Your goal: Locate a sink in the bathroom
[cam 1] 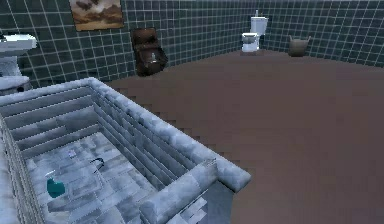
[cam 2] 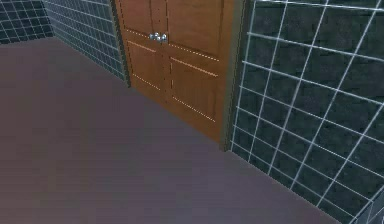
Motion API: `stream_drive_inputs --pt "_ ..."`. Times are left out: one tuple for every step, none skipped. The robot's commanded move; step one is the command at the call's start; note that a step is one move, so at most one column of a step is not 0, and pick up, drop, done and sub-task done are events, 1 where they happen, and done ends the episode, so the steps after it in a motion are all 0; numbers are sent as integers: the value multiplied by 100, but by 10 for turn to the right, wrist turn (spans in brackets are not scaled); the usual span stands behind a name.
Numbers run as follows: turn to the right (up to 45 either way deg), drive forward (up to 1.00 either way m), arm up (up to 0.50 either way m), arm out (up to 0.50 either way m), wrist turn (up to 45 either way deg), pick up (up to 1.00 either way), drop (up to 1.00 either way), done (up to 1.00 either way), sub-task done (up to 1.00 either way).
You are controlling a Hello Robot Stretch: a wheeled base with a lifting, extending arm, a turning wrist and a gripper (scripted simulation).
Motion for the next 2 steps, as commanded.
stream_drive_inputs --pt "-450 0 0 0 0 0 0 0 0" --pt "-450 0 0 0 0 0 0 0 0"
